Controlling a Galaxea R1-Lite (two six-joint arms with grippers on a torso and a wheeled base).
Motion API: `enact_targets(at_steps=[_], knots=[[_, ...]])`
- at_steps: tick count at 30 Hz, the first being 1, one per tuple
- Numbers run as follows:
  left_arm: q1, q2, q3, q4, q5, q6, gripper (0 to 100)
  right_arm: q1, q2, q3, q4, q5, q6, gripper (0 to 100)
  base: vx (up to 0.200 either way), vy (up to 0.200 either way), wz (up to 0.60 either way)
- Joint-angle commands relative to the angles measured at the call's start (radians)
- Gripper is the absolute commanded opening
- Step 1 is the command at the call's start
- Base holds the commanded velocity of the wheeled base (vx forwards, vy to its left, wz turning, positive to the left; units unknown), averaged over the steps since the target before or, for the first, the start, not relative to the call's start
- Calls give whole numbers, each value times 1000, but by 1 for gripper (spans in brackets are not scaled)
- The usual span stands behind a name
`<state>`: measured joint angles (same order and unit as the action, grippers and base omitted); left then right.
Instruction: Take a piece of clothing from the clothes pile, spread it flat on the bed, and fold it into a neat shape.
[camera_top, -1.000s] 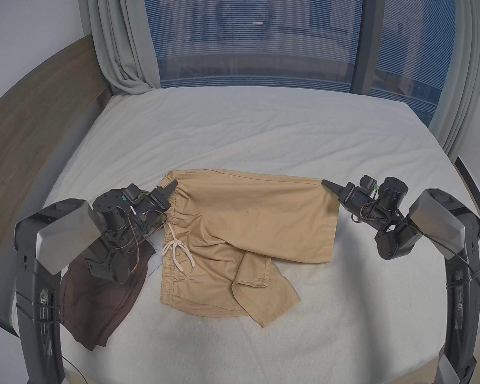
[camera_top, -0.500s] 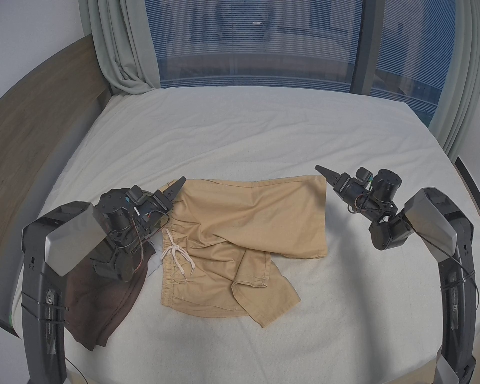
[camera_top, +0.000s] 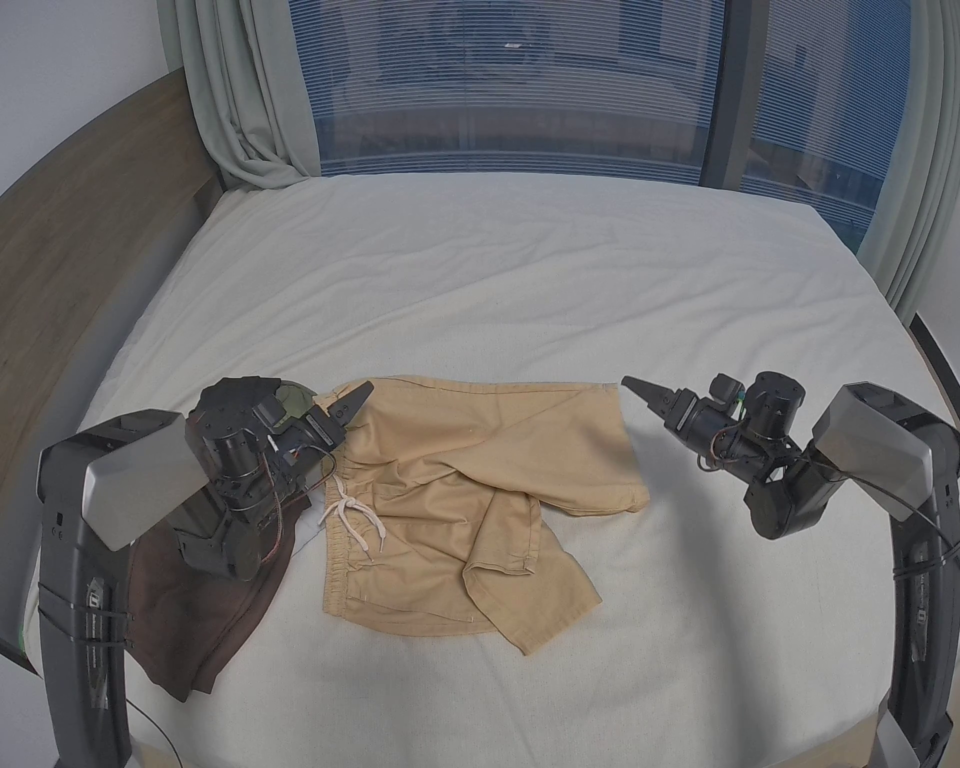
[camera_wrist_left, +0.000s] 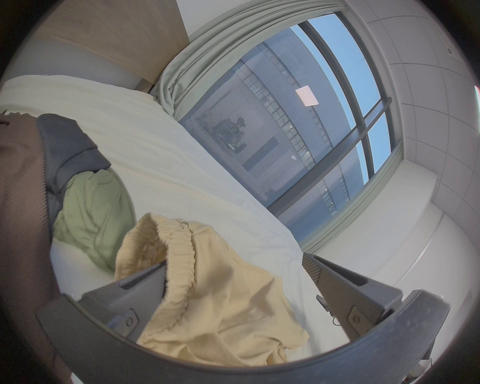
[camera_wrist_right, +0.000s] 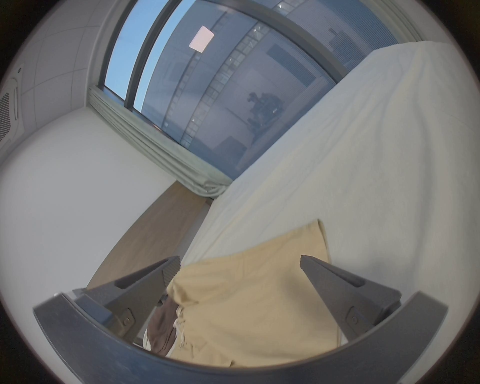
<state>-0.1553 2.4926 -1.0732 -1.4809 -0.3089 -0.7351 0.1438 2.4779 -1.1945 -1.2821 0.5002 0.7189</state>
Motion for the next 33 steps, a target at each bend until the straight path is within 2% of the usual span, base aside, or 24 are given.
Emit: enact_targets(at_steps=[1, 9, 19, 25, 28, 33], knots=[[5, -116, 150, 5, -1, 3, 100, 100, -157, 228, -40, 0, -46, 100, 0, 0, 0], [28, -202, 299, 1, -15, 31, 100, 186, -166, 337, -43, -8, -46, 100, 0, 0, 0], [48, -288, 515, -36, -87, 111, 100, 260, -139, 401, -29, -25, -46, 100, 0, 0, 0], [54, -287, 581, -52, -101, 200, 100, 295, -86, 415, -29, -40, -46, 100, 0, 0, 0], [53, -287, 598, -61, -101, 207, 100, 321, -51, 411, -31, -69, -46, 100, 0, 0, 0], [48, -288, 602, -62, -102, 209, 100, 355, -22, 414, -29, -72, -46, 100, 0, 0, 0]])
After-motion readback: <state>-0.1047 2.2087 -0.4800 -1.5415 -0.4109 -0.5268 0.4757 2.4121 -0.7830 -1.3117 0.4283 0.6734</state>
